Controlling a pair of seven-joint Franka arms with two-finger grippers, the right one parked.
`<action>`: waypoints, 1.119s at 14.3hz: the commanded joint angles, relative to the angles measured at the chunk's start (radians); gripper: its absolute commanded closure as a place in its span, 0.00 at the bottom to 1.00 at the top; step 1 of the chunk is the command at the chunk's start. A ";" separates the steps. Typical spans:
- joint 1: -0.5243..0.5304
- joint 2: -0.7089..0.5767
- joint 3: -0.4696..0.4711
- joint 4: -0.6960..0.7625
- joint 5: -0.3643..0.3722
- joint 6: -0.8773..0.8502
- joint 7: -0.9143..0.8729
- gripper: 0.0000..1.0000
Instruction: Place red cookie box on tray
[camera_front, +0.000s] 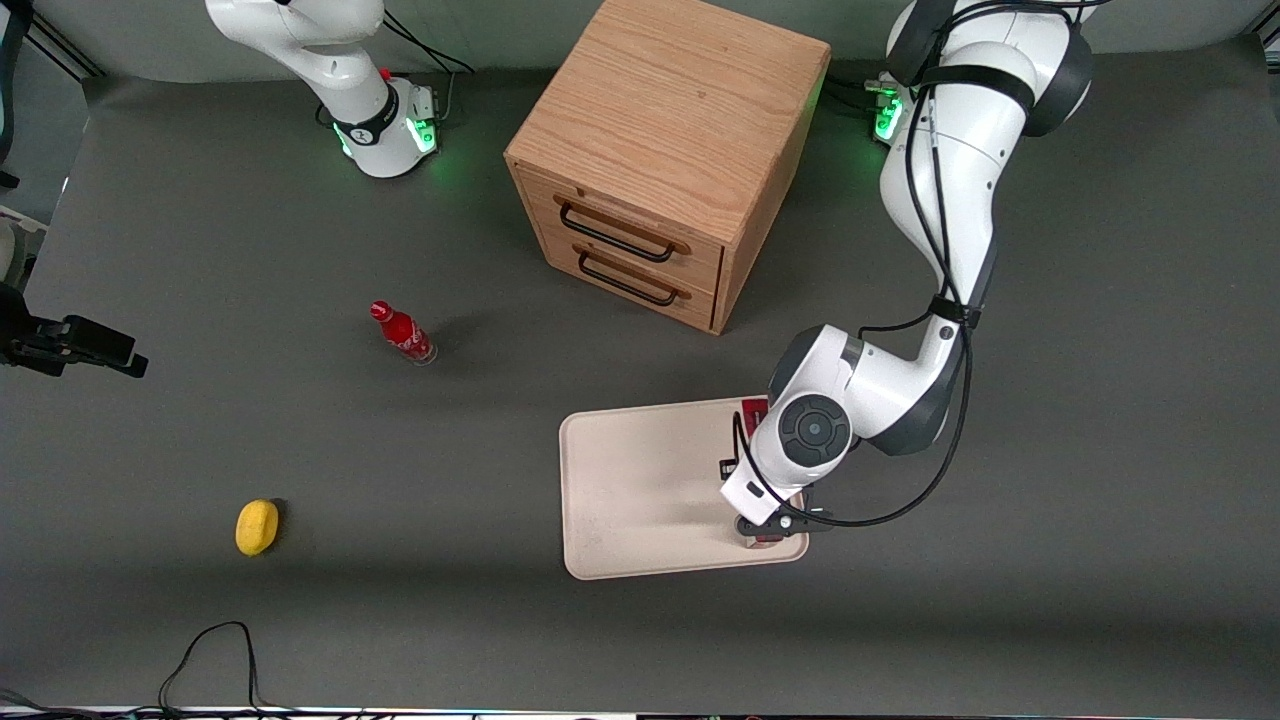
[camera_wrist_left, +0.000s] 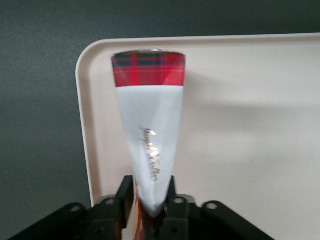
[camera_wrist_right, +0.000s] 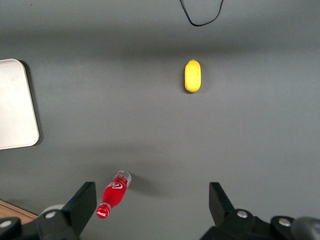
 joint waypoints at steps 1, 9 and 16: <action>0.001 -0.050 0.004 -0.017 0.018 -0.017 -0.008 0.00; 0.090 -0.496 0.010 -0.285 0.017 -0.294 0.132 0.00; 0.178 -0.869 0.143 -0.640 0.015 -0.290 0.388 0.00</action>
